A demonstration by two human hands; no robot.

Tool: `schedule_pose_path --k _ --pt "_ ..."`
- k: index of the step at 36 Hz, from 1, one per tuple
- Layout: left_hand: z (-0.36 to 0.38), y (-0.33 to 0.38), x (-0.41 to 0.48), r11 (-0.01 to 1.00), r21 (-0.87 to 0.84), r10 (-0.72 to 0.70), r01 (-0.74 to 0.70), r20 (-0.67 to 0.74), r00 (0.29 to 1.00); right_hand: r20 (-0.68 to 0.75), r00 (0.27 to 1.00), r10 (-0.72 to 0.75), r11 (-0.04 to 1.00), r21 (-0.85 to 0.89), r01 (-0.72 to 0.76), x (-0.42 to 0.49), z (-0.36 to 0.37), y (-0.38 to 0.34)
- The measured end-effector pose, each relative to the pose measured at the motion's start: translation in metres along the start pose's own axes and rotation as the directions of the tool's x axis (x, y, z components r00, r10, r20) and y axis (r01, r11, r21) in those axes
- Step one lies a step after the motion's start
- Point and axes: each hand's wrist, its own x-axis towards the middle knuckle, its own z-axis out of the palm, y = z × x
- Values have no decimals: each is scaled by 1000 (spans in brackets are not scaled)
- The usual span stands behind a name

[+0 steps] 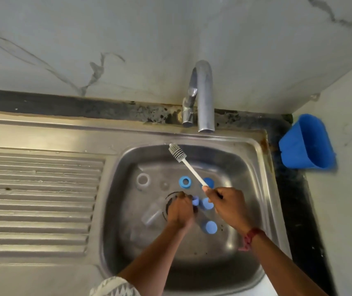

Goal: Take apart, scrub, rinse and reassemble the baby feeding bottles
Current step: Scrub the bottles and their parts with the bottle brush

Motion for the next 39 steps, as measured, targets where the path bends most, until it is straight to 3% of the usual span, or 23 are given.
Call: schedule_pose_path --k 3,6,9,11,16,19,21,27,31,35,39 --pt "-12 -3 0 990 -138 -34 25 -61 998 27 1000 12 1000 -18 -12 0 4 2" --pt "-34 -9 -1 894 -437 -148 105 -67 987 56 998 10 999 -33 -8 -3 8 4" --pt "-66 -16 -15 569 -807 -229 157 27 973 52 999 2 998 -60 1 -11 11 -1" --pt "-87 -22 -26 326 -932 -232 161 86 969 44 999 -24 997 -66 27 -18 12 -8" --pt "-127 -38 -59 162 -983 -251 89 46 967 46 996 -82 996 -32 84 -42 18 -26" --pt "-143 -41 -80 -69 -997 -213 -25 -10 977 48 991 -122 992 -11 123 -59 16 -40" --pt "-151 -44 -91 -159 -985 -187 -70 -40 982 40 986 -161 987 -18 162 -70 14 -48" --pt "-166 -51 -120 -239 -963 -165 -126 -88 982 67 970 -234 966 -99 240 -98 11 -55" --pt "-174 -52 -134 -276 -951 -66 -141 -128 990 59 969 -241 963 -108 246 -109 8 -59" --pt "-179 -41 -139 -235 -960 -24 -154 -153 988 29 968 -250 963 -93 252 -107 6 -67" --pt "-178 -29 -138 -210 -961 -80 -182 -169 982 29 953 -300 941 -157 301 -100 5 -81"
